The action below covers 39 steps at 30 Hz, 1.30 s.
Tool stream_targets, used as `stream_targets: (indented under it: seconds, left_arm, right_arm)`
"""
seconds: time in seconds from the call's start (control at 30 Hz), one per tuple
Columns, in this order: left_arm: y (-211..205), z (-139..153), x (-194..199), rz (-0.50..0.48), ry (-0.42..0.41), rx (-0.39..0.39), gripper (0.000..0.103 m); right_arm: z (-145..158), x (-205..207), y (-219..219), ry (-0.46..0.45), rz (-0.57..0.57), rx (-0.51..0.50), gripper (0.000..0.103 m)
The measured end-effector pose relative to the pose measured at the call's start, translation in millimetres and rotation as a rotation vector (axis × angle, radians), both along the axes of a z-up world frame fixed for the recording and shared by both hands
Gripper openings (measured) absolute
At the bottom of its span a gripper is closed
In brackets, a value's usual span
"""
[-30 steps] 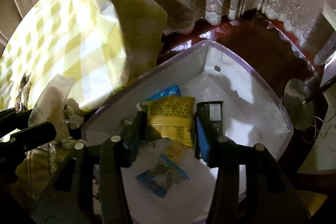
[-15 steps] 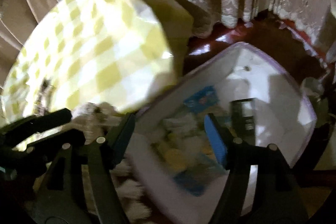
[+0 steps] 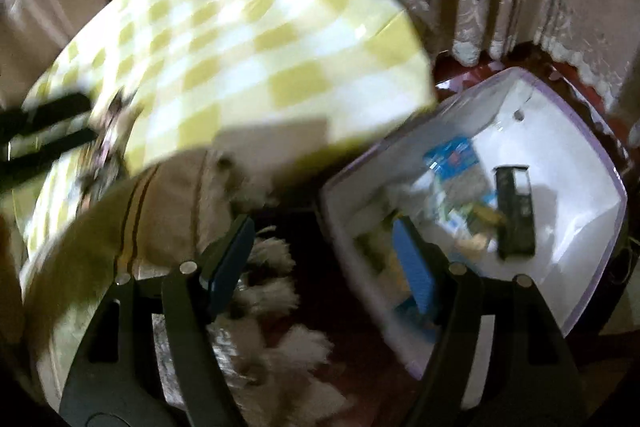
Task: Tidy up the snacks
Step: 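Move both tools back over the snack pile on the table, then grasp the pink chocolate bar with the right tool while the left tool grasps the white printed packet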
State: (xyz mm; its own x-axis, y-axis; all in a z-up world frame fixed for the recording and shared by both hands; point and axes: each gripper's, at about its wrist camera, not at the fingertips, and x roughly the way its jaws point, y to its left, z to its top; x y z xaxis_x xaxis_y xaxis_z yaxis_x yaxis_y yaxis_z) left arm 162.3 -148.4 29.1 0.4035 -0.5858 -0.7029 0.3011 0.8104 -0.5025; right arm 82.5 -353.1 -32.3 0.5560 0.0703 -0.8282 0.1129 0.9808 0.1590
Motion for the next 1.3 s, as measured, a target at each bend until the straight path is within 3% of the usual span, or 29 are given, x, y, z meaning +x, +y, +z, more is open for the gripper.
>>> stream_targets:
  seconds: [0.13, 0.33, 0.43, 0.47, 0.57, 0.63, 0.77, 0.93, 1.03, 1.17, 1.3]
  left_arm:
    - [-3, -12, 0, -0.020, -0.007, -0.062, 0.062]
    - [-25, -29, 9, -0.006, -0.019, -0.124, 0.062]
    - [-24, -25, 12, 0.035, -0.039, -0.165, 0.062]
    - [-23, -22, 13, 0.045, -0.038, -0.171, 0.062]
    - [-13, -15, 16, 0.092, -0.031, -0.176, 0.062]
    - [5, -3, 15, 0.169, -0.040, -0.140, 0.063]
    - [69, 12, 9, 0.380, -0.046, -0.044, 0.075]
    - [171, -4, -12, 0.672, 0.026, 0.045, 0.075]
    - [217, -26, -30, 0.808, 0.104, 0.038, 0.075]
    - [237, -40, -43, 0.872, 0.149, 0.003, 0.075]
    - [223, -44, -32, 0.802, 0.165, 0.049, 0.075]
  right_arm:
    - [17, -17, -1, -0.073, -0.064, -0.059, 0.072]
    - [28, -15, -15, -0.093, -0.089, -0.198, 0.072]
    - [56, -1, -28, -0.130, -0.133, -0.293, 0.074]
    - [64, 4, -30, -0.148, -0.146, -0.295, 0.079]
    - [96, 32, -28, -0.218, -0.147, -0.241, 0.085]
    - [113, 56, -14, -0.248, -0.115, -0.177, 0.085]
    - [125, 115, 40, -0.262, 0.038, -0.027, 0.088]
    - [100, 162, 110, -0.207, 0.213, 0.076, 0.088]
    - [68, 166, 135, -0.157, 0.276, 0.065, 0.088]
    - [31, 152, 131, -0.100, 0.261, 0.099, 0.088]
    - [20, 143, 123, -0.111, 0.243, 0.101, 0.088]
